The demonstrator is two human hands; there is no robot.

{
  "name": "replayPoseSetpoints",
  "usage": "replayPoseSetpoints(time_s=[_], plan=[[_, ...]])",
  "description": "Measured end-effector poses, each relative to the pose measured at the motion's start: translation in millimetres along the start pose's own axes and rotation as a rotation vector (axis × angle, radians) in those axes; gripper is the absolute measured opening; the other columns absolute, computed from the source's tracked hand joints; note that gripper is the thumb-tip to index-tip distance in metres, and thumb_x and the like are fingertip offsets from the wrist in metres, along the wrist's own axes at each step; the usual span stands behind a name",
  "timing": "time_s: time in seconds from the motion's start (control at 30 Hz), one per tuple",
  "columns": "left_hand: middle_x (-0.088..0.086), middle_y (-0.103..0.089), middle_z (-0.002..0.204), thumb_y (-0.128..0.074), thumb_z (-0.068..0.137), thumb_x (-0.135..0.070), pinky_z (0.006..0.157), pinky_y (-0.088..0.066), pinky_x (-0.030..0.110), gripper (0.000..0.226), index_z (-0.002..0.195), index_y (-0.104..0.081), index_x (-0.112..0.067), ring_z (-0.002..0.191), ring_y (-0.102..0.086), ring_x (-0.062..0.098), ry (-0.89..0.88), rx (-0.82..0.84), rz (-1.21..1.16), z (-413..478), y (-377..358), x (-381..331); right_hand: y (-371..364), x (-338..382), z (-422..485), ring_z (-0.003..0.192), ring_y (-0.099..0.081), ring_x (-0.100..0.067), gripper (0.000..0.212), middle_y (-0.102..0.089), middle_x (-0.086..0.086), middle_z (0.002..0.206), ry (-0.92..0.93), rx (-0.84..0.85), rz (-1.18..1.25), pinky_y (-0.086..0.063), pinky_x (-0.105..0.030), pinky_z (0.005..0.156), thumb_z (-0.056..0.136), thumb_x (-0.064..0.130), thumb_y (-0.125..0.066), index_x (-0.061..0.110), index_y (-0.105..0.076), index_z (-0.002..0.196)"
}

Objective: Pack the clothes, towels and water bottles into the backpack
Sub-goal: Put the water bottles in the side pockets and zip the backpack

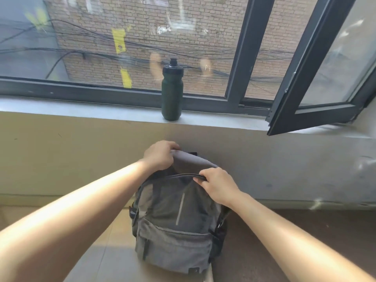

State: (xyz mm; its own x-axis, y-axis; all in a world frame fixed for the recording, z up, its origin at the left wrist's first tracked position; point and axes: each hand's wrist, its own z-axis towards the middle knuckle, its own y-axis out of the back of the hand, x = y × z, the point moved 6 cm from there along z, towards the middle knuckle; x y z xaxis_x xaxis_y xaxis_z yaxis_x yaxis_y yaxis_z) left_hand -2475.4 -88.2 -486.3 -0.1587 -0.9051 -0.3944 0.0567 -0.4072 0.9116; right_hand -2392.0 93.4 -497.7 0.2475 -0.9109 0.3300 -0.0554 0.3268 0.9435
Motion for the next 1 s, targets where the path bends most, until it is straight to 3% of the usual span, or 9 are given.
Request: replayPoseSetpoints(time_s=[0.13,0.23,0.3,0.37,0.47,0.67,0.73,0.9,1.0], plan=[[-0.003,-0.063,0.13,-0.057,0.09,-0.039,0.103,-0.048,0.034,0.035,0.122,-0.072,-0.037,0.123,-0.06,0.021,-0.227,0.237,-0.154,-9,-16,-30,-3,-20,27,0.091,-0.065,-0.029,0.023,-0.072,-0.003,0.1,-0.126,-0.054,0.027,-0.055,-0.042,0.081,0.102,0.038,-0.053,0.023,-0.069,0.093],[-0.012,-0.067,0.103,-0.059,0.082,-0.064,0.084,-0.051,0.034,0.043,0.112,-0.071,-0.036,0.095,-0.062,0.014,-0.265,0.389,-0.109,-14,-29,-31,5,-26,46,0.087,-0.065,-0.024,0.014,-0.069,0.002,0.09,-0.13,0.029,0.065,-0.054,-0.038,0.077,0.097,0.032,-0.061,0.026,-0.069,0.087],[-0.01,-0.061,0.088,-0.063,0.088,-0.053,0.07,-0.043,0.034,0.02,0.088,-0.064,-0.033,0.085,-0.057,0.02,-0.299,0.299,-0.011,-10,-32,-24,14,-21,59,0.089,-0.065,-0.017,0.005,-0.069,0.007,0.092,-0.109,0.085,0.173,-0.053,-0.032,0.076,0.091,0.033,-0.065,0.03,-0.069,0.09],[-0.007,-0.06,0.086,-0.062,0.093,-0.042,0.069,-0.042,0.036,0.019,0.078,-0.055,-0.032,0.086,-0.057,0.024,-0.31,0.222,0.017,-6,-31,-18,30,-12,76,0.101,-0.064,-0.013,0.02,-0.069,0.007,0.107,-0.11,0.049,0.355,-0.052,-0.027,0.083,0.088,0.033,-0.066,0.028,-0.07,0.107],[-0.002,-0.067,0.098,-0.06,0.096,-0.041,0.072,-0.042,0.036,0.012,0.09,-0.062,-0.03,0.097,-0.062,0.028,-0.3,0.186,0.002,-2,-30,-10,69,10,117,0.11,-0.061,-0.015,0.052,-0.064,0.001,0.122,-0.144,-0.19,0.551,-0.049,-0.027,0.086,0.084,0.044,-0.075,0.023,-0.061,0.129],[0.004,-0.067,0.102,-0.06,0.095,-0.041,0.07,-0.034,0.034,0.017,0.094,-0.064,-0.025,0.1,-0.061,0.031,-0.282,0.172,-0.05,0,-29,6,114,70,210,0.14,-0.041,-0.026,0.126,-0.045,0.002,0.15,-0.145,-0.304,0.792,-0.04,-0.051,0.114,0.046,0.073,-0.084,0.029,-0.031,0.15],[-0.001,-0.059,0.091,-0.06,0.095,-0.041,0.07,-0.034,0.034,0.015,0.084,-0.056,-0.031,0.099,-0.06,0.03,-0.287,0.19,-0.087,-1,-29,10,113,81,230,0.138,-0.042,-0.027,0.117,-0.05,0.004,0.146,-0.118,-0.293,0.847,-0.039,-0.054,0.113,0.043,0.071,-0.087,0.036,-0.035,0.143],[-0.007,-0.057,0.091,-0.061,0.095,-0.043,0.071,-0.037,0.034,0.015,0.085,-0.056,-0.032,0.097,-0.059,0.028,-0.262,0.206,-0.107,-1,-26,17,114,83,232,0.122,-0.06,-0.027,0.062,-0.066,0.0,0.126,-0.076,-0.344,0.979,-0.049,-0.046,0.104,0.075,0.032,-0.089,0.025,-0.058,0.128],[-0.007,-0.055,0.088,-0.061,0.095,-0.042,0.07,-0.036,0.034,0.023,0.078,-0.052,-0.03,0.087,-0.054,0.025,-0.252,0.188,-0.096,-2,-25,15,125,74,202,0.111,-0.063,-0.022,0.051,-0.068,0.006,0.117,-0.035,-0.46,0.911,-0.052,-0.043,0.095,0.074,0.038,-0.088,0.032,-0.062,0.117]])
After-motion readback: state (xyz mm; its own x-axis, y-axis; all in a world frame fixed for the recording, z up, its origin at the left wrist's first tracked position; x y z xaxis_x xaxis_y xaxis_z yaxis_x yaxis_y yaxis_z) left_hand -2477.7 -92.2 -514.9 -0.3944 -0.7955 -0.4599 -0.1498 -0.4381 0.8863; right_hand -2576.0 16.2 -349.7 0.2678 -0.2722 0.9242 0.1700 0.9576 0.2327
